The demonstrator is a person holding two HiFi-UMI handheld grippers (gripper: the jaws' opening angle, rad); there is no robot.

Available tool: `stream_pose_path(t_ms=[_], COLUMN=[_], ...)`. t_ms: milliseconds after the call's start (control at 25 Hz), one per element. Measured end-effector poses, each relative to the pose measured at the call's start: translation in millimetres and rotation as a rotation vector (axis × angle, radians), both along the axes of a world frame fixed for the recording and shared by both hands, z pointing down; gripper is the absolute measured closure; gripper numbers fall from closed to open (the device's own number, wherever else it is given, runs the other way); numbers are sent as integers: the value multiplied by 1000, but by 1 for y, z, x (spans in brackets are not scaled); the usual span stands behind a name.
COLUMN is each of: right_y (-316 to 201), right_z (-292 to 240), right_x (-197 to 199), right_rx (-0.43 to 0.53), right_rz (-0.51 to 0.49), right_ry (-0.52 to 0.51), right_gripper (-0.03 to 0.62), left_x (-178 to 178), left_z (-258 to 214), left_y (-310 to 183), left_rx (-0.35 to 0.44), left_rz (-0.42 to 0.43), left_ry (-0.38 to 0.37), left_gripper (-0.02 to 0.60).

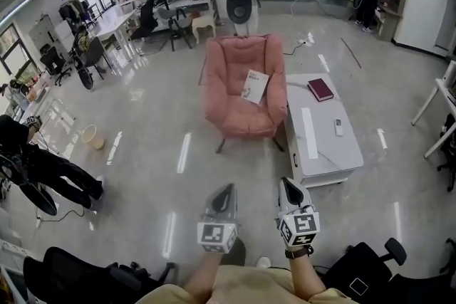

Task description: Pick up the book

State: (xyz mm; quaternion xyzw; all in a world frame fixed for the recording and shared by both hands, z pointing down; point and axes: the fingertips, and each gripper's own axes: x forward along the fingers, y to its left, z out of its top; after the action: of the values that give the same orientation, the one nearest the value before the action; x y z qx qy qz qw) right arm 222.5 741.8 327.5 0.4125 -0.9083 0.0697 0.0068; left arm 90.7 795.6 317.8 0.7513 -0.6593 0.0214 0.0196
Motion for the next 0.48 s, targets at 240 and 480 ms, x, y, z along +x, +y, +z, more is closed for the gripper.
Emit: stream_pose_path(t_ms=[240, 480], right_y=[-81, -168], right_z=[11, 4], right_x=[-48, -125], right_rx=[7, 25], right_rz=[-10, -36], right_ry=[42, 73], right_gripper=[589, 589], left_x=[-38, -99], left_z=[18, 6], left_y=[-92, -194], left_rx=[4, 44], left_rz=[30, 65], left_ry=[34, 78], left_gripper=[580, 580])
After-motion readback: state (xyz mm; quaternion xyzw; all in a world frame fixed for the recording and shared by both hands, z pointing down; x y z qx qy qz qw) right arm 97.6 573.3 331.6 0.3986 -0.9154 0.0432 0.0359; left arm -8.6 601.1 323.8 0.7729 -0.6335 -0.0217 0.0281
